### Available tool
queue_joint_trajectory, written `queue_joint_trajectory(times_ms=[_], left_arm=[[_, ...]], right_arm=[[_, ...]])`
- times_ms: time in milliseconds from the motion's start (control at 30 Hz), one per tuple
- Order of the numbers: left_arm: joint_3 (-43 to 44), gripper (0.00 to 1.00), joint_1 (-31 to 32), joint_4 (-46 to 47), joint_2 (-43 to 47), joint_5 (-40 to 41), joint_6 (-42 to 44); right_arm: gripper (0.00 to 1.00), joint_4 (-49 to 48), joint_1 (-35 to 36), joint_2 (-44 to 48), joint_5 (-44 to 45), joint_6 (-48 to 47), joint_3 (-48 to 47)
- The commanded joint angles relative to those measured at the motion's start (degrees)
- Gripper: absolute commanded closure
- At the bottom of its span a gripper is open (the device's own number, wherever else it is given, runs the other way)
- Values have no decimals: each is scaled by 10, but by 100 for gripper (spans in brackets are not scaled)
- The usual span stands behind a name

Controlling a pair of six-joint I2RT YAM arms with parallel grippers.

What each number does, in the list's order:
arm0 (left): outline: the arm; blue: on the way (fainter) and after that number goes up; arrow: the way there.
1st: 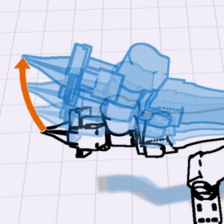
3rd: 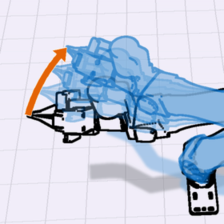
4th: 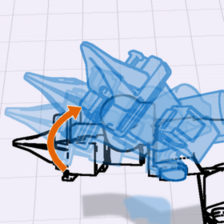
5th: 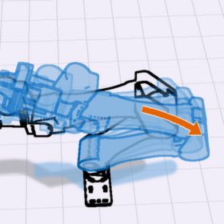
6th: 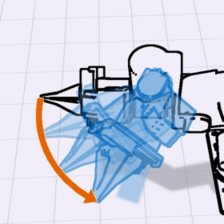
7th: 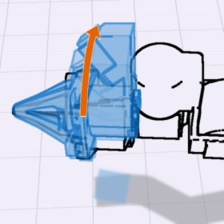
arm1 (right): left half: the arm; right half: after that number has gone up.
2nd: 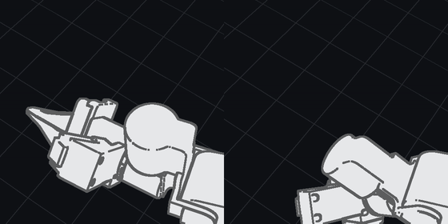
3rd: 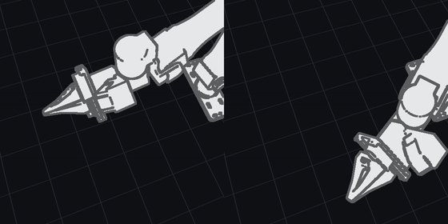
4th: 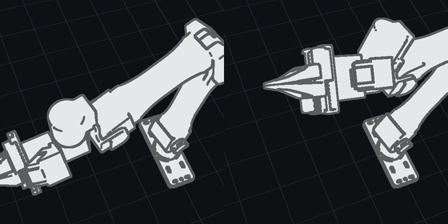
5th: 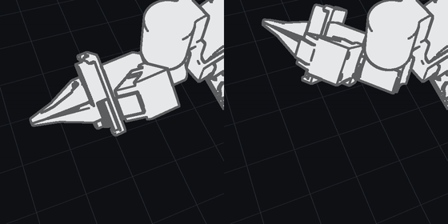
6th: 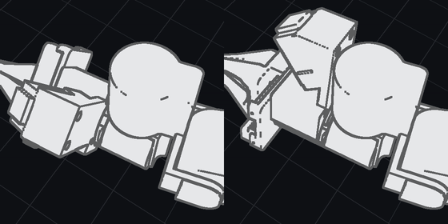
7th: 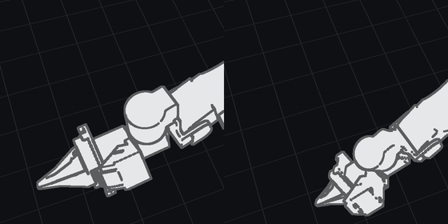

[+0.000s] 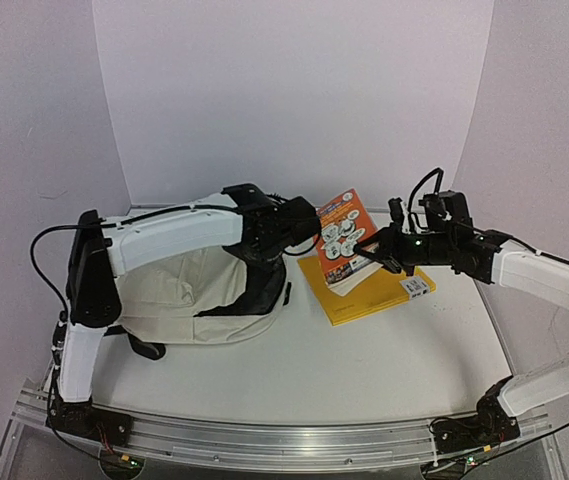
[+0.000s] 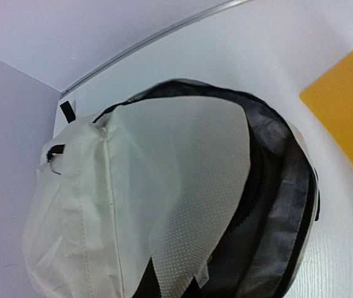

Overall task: Pack the student bag
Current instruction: Place the book in the student bag.

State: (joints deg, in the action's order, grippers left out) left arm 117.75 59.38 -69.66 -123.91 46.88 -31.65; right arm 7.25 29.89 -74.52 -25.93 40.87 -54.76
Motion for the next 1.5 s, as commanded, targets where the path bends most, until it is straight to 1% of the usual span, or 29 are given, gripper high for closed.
queue_joint_trajectory(times_ms=[0,100,200,267,333,367,433,533,700,900,1133,1300,1467], left_arm=[[-39,100,-3,54,151,8,42],[-113,100,-13,148,233,-87,107],[-175,100,-52,219,328,-233,134],[-207,100,-93,241,374,-325,137],[-226,100,-122,250,402,-387,140],[-229,100,-129,249,410,-401,145],[-225,100,-135,241,418,-422,153],[-219,100,-138,233,420,-431,158],[-222,100,-143,235,424,-407,149],[-232,100,-153,259,435,-400,136],[-219,100,-162,259,432,-406,124],[-232,100,-163,282,443,-456,146],[-236,100,-163,295,455,-553,174]], right_arm=[[100,-68,35,0,-119,4,-35],[100,-115,56,-21,-146,33,-39],[100,-174,73,-48,-172,79,-34],[100,-200,82,-68,-184,92,-38],[100,-213,89,-92,-196,99,-48],[100,-219,93,-105,-206,104,-53],[100,-233,101,-125,-225,109,-62],[100,-237,103,-141,-248,115,-75],[100,-240,111,-162,-273,132,-72],[100,-245,140,-168,-271,146,-37],[100,-306,174,-207,-269,190,-33],[100,-346,182,-251,-274,217,-38],[100,-352,182,-312,-276,231,-86]])
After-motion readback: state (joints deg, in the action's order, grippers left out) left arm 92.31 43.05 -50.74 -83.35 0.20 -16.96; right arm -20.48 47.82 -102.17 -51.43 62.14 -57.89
